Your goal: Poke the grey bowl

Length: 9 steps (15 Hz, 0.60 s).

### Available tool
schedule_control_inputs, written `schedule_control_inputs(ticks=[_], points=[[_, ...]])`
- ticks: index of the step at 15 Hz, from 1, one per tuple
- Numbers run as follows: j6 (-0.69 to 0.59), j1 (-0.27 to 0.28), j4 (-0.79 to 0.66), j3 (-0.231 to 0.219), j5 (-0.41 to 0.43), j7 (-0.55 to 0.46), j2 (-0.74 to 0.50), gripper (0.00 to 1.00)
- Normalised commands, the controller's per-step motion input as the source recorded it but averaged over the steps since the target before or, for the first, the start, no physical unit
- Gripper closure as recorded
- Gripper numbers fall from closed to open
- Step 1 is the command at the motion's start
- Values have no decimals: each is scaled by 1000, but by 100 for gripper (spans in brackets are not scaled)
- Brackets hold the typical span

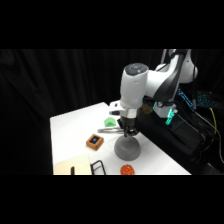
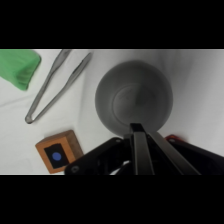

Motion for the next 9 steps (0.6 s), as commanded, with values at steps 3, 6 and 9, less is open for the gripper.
schedule_control_inputs(ticks=[3,6,9], points=[[-84,-26,-42,7,-94,97,-174,45],[-81,-22,-44,13,-92,102,-166,10],[-83,-19,-44,18,-80,99,-165,0]])
